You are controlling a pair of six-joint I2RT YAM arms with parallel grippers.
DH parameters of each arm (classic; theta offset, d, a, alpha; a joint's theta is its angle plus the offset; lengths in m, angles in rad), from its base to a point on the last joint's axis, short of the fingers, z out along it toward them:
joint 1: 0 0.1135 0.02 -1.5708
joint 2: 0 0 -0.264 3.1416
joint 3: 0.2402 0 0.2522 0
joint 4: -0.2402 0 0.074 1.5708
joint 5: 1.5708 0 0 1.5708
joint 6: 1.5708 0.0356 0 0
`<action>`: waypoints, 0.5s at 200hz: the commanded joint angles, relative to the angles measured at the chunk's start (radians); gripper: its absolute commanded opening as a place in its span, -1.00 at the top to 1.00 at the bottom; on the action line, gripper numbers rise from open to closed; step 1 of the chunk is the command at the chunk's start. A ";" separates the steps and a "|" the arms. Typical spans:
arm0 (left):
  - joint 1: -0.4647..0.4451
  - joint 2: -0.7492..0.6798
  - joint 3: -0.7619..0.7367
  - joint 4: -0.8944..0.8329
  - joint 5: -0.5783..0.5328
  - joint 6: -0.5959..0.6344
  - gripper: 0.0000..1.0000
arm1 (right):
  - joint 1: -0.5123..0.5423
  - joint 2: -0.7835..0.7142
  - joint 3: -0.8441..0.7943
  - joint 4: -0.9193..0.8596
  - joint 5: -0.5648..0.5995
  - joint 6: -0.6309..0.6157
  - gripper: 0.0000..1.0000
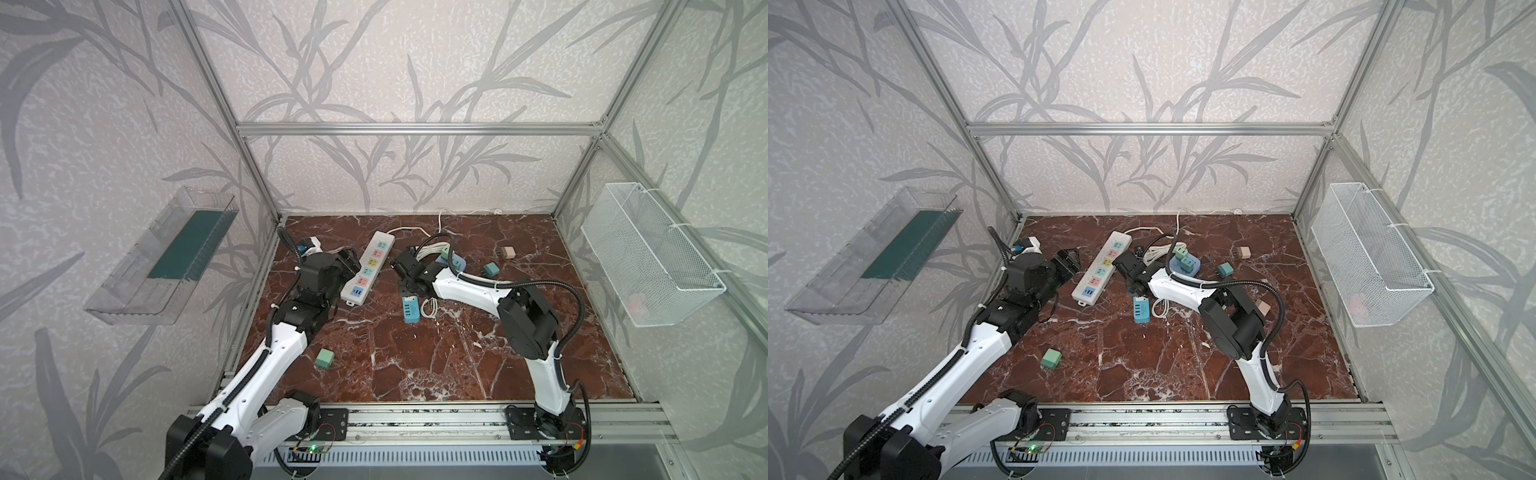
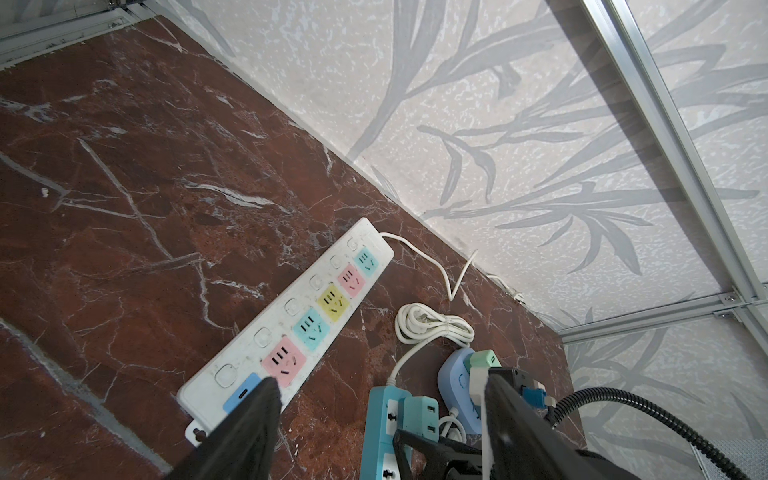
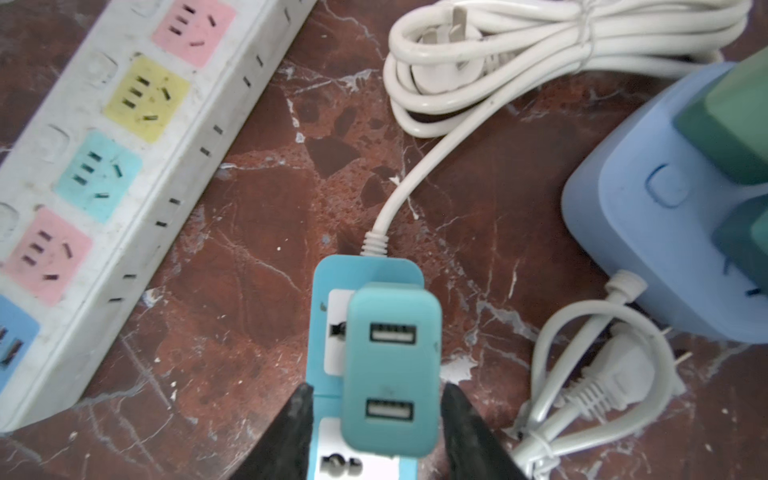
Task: Insert the plug
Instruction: 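Lower the teal adapter into the strip's socket and open the right gripper, then lift the right gripper away while the left gripper reaches to a green adapter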
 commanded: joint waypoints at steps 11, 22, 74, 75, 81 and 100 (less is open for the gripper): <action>0.008 0.004 -0.006 0.012 -0.004 -0.006 -0.56 | 0.000 -0.148 -0.026 0.022 -0.013 -0.070 -0.18; 0.009 0.005 -0.006 0.012 0.000 -0.007 -0.56 | -0.011 -0.170 -0.022 0.024 -0.024 -0.093 -0.25; 0.010 0.009 -0.007 0.014 -0.001 -0.008 -0.55 | -0.094 -0.106 0.061 -0.033 -0.087 -0.145 -0.19; 0.010 0.009 -0.008 0.013 -0.001 -0.007 -0.55 | -0.094 -0.105 0.061 -0.033 -0.088 -0.146 -0.19; 0.009 0.011 -0.009 0.014 -0.002 -0.007 -0.56 | -0.096 -0.099 0.058 -0.033 -0.091 -0.150 -0.18; 0.012 0.016 -0.007 0.014 -0.004 -0.006 -0.56 | -0.096 -0.087 0.041 -0.028 -0.093 -0.149 -0.16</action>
